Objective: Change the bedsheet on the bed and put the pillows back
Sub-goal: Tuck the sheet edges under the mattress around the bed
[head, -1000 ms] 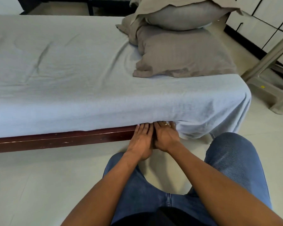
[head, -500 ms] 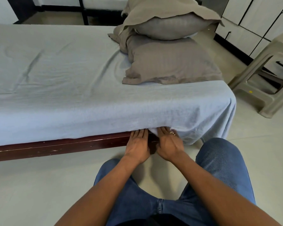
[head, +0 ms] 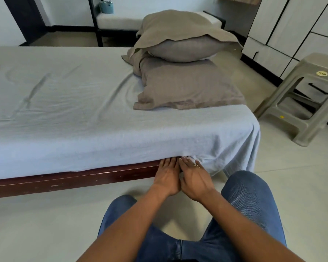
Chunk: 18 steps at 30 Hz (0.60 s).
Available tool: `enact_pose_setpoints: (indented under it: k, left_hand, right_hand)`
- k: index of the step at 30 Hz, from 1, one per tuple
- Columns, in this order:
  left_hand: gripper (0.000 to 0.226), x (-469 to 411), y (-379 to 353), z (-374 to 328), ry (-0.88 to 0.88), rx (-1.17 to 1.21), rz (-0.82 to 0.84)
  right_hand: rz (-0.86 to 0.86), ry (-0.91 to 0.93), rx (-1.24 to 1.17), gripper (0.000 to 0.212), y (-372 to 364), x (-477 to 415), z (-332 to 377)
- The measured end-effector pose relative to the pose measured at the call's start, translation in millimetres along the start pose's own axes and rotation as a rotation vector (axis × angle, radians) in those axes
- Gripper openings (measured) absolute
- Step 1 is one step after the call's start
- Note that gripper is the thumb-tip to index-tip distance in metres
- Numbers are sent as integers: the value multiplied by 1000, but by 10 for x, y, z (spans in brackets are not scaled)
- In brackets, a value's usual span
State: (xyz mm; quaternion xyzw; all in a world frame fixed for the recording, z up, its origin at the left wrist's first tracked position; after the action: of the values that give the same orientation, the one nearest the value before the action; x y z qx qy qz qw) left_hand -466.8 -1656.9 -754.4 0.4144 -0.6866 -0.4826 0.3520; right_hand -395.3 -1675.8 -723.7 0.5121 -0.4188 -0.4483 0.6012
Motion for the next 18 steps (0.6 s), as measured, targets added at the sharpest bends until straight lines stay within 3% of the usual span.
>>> enact_pose_setpoints:
  k: [4,7,11,15,18]
  left_hand:
    - [79,-26,90,-31,49,21,40]
    - [62,25,211,-86,-7,111,20]
    - [71,-59,132,-190,-128,162,28]
    - [83,-210,-53,-240,-124,55,-3]
    - [88,-167,-165,-269,-78,-31,-28]
  right_hand:
    - [112,-70,48,76,-123,-95,-242]
    - [160,-130,60,75,-144,-303,-356]
    - [170,-151,18,74,-218,-400,-408]
    - [22,-57,-80,73,-62,-111,-401]
    - [-115,-113,-99,72,17,91,-473]
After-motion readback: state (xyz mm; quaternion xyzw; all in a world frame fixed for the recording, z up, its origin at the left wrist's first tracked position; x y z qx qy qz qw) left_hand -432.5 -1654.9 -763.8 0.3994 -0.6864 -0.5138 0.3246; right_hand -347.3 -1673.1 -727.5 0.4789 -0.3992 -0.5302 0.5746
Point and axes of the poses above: each hand's wrist, its own x-axis away from the middle knuckle, its own y-axis out of the back of the hand, z = x × y, the point moved 9 cm from there along -x, towards the middle knuckle, and after that the axes turned 2 degrees about x, right-handed, at the moved point
